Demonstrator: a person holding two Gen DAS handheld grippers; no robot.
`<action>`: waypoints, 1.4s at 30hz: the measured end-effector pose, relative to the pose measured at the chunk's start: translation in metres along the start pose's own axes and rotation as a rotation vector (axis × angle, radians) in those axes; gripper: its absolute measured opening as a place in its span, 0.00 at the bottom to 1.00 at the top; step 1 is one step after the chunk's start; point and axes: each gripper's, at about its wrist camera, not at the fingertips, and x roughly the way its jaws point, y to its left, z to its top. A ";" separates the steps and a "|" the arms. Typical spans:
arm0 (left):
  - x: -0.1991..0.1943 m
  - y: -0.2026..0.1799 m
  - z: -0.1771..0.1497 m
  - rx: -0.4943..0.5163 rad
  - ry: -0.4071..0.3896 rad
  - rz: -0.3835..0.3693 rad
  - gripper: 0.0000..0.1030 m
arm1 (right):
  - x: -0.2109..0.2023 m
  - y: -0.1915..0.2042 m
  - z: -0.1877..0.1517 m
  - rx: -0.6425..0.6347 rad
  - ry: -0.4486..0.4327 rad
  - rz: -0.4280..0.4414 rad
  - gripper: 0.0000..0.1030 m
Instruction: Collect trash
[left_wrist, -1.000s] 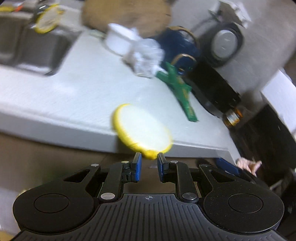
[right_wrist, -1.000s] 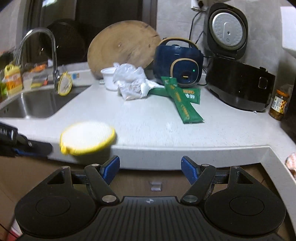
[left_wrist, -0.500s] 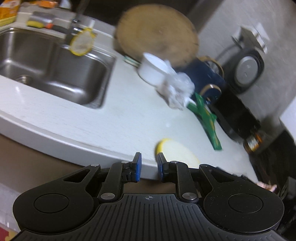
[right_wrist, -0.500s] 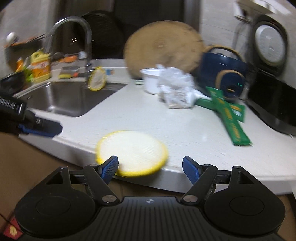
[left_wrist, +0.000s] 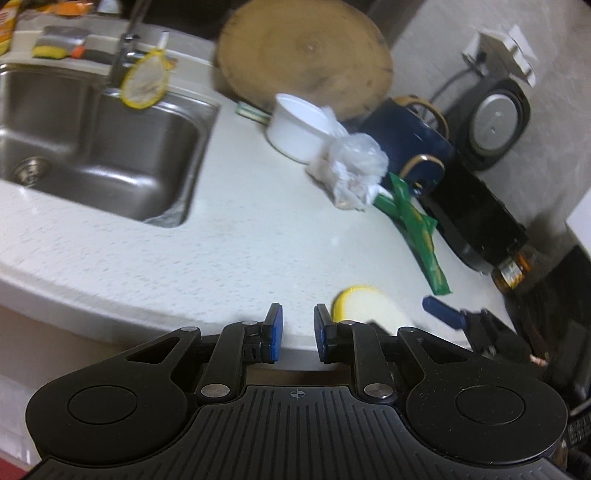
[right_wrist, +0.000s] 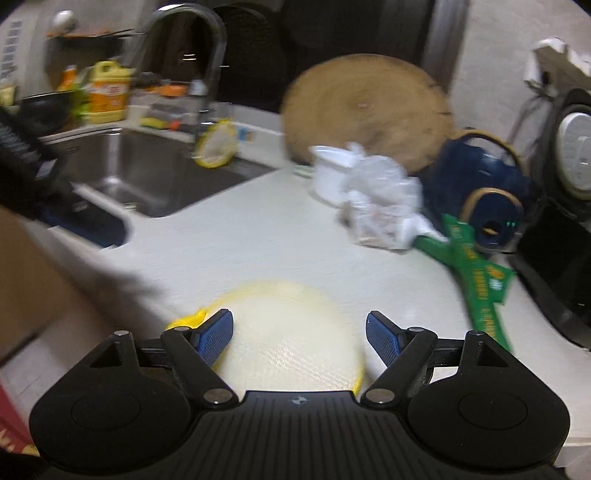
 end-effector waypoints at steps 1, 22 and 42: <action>0.003 -0.003 0.001 0.011 0.007 -0.007 0.21 | 0.004 -0.009 -0.001 0.035 0.015 0.009 0.77; 0.091 -0.067 0.048 0.131 0.110 -0.018 0.21 | 0.053 -0.144 0.021 0.252 0.049 -0.138 0.77; 0.058 -0.035 0.063 0.078 -0.062 0.213 0.21 | 0.092 -0.156 0.071 0.394 0.084 0.107 0.25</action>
